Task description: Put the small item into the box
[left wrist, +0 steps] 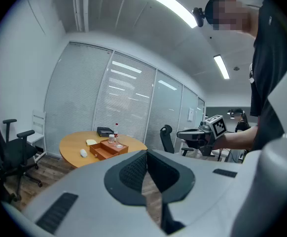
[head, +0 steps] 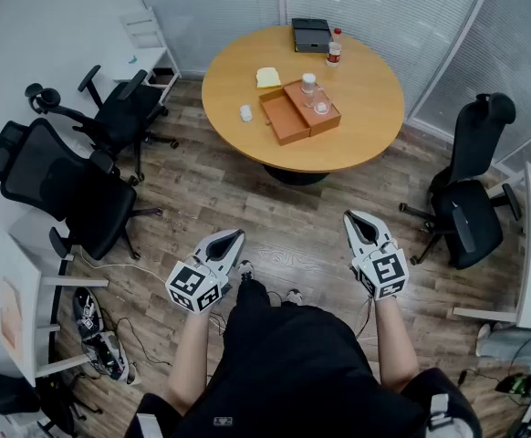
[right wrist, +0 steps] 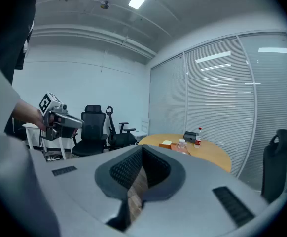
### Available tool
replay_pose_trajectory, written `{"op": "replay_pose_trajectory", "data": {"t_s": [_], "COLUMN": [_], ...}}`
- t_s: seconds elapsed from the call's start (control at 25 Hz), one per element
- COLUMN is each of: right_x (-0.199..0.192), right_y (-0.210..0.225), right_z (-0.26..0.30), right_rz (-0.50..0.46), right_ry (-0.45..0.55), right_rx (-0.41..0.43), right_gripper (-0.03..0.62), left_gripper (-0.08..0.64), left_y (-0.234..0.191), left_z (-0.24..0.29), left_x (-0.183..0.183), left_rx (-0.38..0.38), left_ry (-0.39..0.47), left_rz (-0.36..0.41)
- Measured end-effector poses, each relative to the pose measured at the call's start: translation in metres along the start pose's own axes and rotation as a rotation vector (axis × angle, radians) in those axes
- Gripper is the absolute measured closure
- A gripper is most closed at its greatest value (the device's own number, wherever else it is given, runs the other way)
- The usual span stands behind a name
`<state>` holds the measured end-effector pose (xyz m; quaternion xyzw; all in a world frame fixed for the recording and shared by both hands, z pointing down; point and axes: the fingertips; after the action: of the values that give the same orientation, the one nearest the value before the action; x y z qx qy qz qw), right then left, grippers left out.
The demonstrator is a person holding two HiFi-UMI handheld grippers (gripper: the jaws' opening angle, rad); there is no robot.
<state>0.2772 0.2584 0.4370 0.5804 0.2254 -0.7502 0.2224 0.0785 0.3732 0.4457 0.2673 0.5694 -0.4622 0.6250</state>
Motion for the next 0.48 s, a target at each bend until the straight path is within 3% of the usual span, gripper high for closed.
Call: {"op": "replay_pose_trajectory", "data": {"t_s": [0.48], "right_x": [-0.015], "right_y": [-0.014], "right_z": [0.007], "right_rz": [0.016], "right_ry": [-0.005], "right_rx": [0.033], "right_gripper": [0.588], "left_gripper": [0.552], "left_y": [-0.012], "left_z": [-0.011], "left_x": [-0.004], "left_rx": [0.014], "left_ry": [-0.001], "left_rz": [-0.006]}}
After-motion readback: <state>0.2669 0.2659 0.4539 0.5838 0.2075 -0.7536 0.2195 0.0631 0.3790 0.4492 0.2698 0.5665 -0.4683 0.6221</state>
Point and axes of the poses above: the fingertips, and each gripper's own axes: z forward along the fingers, y to its right, x out of its top, and after that the axes turned 3 degrees about -x, right-handed
